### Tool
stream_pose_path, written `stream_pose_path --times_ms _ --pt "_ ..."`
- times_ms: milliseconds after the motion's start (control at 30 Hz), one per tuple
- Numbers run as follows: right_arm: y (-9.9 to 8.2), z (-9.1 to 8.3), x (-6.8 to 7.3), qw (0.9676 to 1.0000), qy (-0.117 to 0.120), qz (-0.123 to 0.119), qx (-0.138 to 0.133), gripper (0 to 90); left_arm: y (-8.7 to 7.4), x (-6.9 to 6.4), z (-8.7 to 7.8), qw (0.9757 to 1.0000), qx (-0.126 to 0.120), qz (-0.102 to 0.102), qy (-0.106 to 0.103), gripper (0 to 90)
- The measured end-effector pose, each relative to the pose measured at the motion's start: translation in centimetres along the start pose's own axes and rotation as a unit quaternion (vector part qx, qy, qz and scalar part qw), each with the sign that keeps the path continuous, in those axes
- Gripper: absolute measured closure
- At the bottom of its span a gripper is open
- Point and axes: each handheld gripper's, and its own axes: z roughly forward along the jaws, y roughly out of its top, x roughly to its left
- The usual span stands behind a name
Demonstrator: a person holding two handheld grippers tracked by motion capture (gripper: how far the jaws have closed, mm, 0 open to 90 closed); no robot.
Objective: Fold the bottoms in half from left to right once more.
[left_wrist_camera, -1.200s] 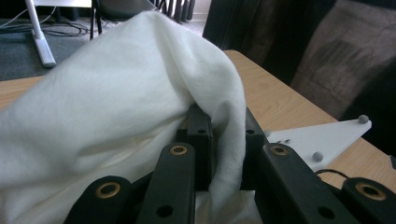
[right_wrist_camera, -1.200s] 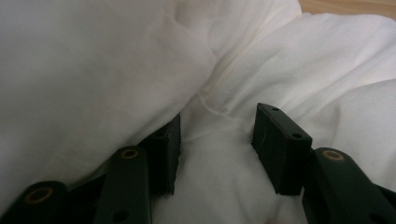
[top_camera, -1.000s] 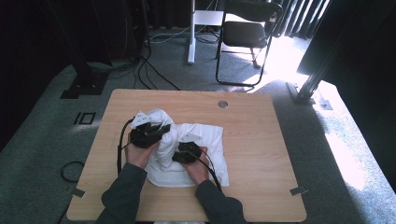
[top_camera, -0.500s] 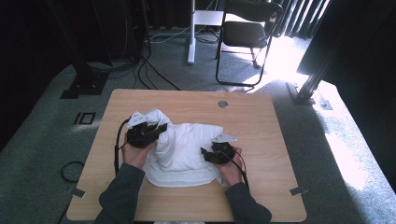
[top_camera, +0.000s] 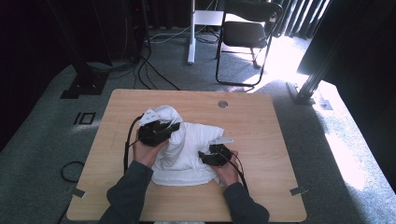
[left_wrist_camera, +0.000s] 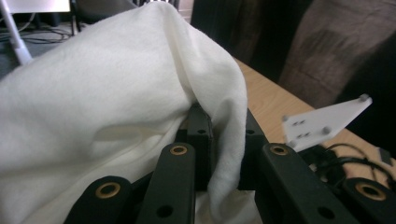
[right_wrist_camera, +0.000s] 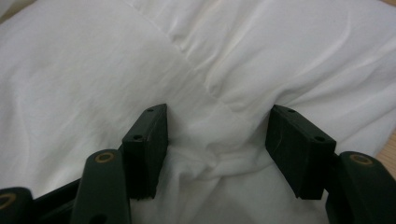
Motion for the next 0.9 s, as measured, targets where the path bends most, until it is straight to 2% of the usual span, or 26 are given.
stream_pose_path --times_ms 167,233,267,400,433,467,600,700,767,800,833,900 --pt "0.3 0.7 1.0 0.9999 0.005 -0.007 -0.006 38.9 0.4 -1.1 1.2 0.9999 0.006 0.007 -0.013 81.9" --pt "0.5 1.1 1.6 0.9998 0.013 -0.012 -0.006 39.1 0.2 -1.8 2.3 0.9995 0.015 0.018 -0.019 81.9" --pt "0.6 1.1 1.7 0.9998 0.014 -0.014 -0.006 39.0 0.0 -2.0 2.7 0.9993 0.02 0.024 -0.018 81.8" --pt "0.7 1.1 1.5 0.9995 0.025 -0.018 -0.002 38.6 -1.0 -2.1 4.0 0.9988 0.034 0.024 -0.026 81.8" --pt "0.7 0.6 1.0 0.9992 0.04 -0.006 0.003 35.0 -1.2 -2.1 4.2 0.9986 0.036 0.025 -0.028 81.8" --pt "0.6 0.3 0.7 0.999 0.043 -0.005 -0.001 34.2 -1.4 -2.1 4.5 0.9985 0.038 0.026 -0.029 81.8" --pt "0.3 -1.2 -0.2 0.9987 0.047 -0.01 -0.016 31.0 -2.2 -2.2 5.3 0.9982 0.044 0.026 -0.032 81.7" --pt "-0.1 -3.3 -2.0 0.9995 0.019 -0.014 -0.022 30.9 -3.0 -2.1 6.1 0.998 0.048 0.019 -0.035 81.6" --pt "-0.3 -3.8 -2.5 0.9996 0.012 -0.009 -0.023 31.0 -3.2 -2.2 6.4 0.9978 0.051 0.019 -0.037 81.6" --pt "-0.4 -4.1 -3.0 0.9997 0.007 -0.004 -0.023 31.1 -3.7 -2.3 7.0 0.9973 0.059 0.019 -0.039 81.6" --pt "-0.6 -4.6 -4.0 0.9996 -0.007 0.009 -0.025 32.1 -4.0 -2.4 7.3 0.997 0.062 0.02 -0.041 81.6" --pt "-0.8 -5.0 -4.7 0.9994 -0.017 0.019 -0.025 32.3 -4.6 -2.5 8.0 0.9965 0.069 0.02 -0.044 81.5"
